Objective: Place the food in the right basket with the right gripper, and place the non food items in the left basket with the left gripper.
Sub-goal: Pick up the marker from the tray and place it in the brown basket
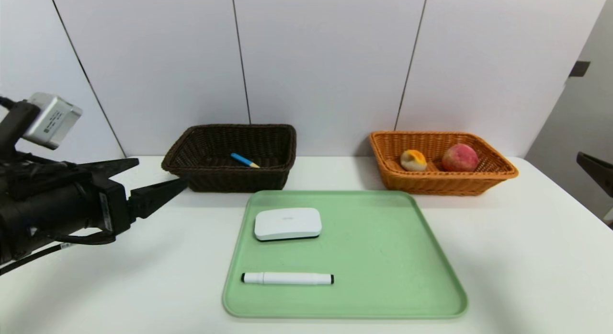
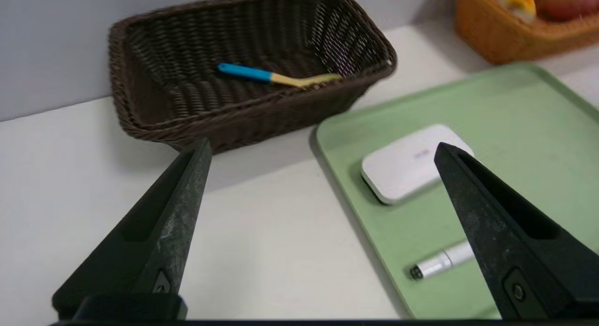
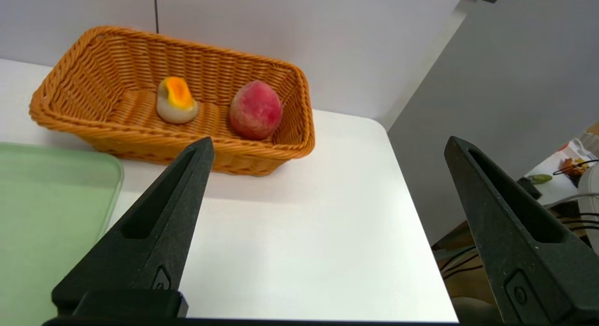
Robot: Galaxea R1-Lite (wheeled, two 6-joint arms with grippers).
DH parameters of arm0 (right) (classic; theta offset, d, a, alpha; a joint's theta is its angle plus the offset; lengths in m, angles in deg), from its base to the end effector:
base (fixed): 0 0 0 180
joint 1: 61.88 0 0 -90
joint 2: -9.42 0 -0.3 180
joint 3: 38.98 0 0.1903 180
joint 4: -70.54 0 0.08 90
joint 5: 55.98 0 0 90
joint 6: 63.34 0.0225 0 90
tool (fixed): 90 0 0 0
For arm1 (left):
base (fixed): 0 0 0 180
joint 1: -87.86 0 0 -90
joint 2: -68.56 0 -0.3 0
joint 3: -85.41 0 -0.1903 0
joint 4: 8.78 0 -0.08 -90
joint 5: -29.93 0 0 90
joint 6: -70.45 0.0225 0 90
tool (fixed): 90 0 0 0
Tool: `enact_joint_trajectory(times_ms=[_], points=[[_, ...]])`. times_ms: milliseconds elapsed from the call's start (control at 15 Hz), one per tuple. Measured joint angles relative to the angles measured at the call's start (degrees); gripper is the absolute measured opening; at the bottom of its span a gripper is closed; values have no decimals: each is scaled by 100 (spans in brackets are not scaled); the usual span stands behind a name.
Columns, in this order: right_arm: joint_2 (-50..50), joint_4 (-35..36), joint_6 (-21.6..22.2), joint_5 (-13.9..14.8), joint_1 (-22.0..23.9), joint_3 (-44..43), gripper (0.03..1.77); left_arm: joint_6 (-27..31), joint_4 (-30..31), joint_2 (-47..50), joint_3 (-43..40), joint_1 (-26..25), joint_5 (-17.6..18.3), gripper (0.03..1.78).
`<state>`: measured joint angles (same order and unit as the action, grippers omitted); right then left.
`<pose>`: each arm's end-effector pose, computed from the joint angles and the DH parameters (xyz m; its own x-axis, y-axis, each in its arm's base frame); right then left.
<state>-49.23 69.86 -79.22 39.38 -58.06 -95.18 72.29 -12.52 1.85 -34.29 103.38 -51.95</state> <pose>0.1359 -0.0112 0.2425 0.9857 -0.1594 -0.0544 0.1384 0.9505 -0.2781 0.1641 -0.0489 0.2363 0.9012 -0.3968 -0.1745 0.4041 0.9147 0.0067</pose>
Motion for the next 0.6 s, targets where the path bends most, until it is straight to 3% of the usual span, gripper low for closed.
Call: enact_joint_trajectory(times_ms=[133,333,467,600], points=[[154,-1,6,-145,5,191,169,736,-1530,-110,918,219,367,169],[333,5,6,-333,0,474,169,2509,-3727,-611,1998,529,695,169],[451,0,41,-529,-2,666,169,3515,-4664,-1047,2417,973,412,169],[527,10,121,-767,-4,844,169,4300,-5174,-1548,3092,1220,199,169]])
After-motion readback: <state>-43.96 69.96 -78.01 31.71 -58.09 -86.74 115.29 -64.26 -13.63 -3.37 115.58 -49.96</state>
